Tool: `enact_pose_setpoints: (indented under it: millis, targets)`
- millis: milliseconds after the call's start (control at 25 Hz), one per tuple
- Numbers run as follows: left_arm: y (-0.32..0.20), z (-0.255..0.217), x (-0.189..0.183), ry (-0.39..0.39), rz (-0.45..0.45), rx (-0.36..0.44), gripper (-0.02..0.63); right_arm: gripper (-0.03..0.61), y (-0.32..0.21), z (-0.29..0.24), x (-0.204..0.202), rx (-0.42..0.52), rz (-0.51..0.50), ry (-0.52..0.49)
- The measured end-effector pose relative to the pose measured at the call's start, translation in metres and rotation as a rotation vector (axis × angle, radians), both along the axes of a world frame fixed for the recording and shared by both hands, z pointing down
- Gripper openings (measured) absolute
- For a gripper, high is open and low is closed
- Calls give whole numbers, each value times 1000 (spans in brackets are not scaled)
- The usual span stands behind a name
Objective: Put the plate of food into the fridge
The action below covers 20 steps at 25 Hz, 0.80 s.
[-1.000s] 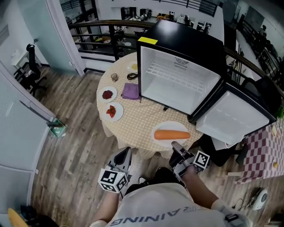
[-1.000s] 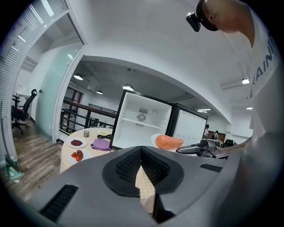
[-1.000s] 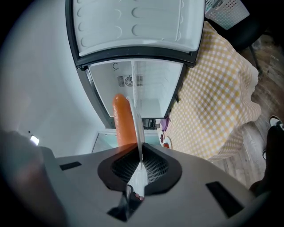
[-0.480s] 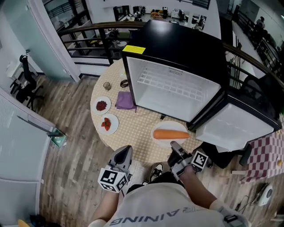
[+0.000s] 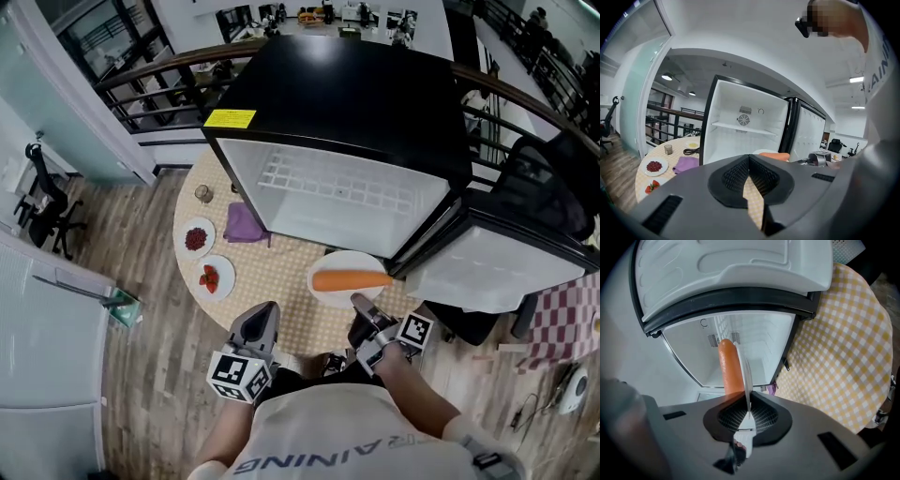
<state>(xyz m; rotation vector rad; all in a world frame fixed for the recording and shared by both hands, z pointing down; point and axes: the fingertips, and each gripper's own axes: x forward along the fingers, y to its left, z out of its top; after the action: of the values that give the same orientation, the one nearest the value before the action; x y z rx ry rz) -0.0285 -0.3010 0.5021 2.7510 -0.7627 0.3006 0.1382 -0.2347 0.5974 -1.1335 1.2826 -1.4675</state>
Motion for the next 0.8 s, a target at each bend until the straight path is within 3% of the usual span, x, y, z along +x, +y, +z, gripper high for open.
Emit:
enact_pose_setpoints:
  millis: [400, 800]
  targets:
    - [-27, -4, 0, 35, 23, -19, 9, 37, -39, 17, 14, -74, 130, -3]
    - [-44, 0, -19, 13, 58, -24, 9, 37, -105, 34, 29, -122, 245, 14]
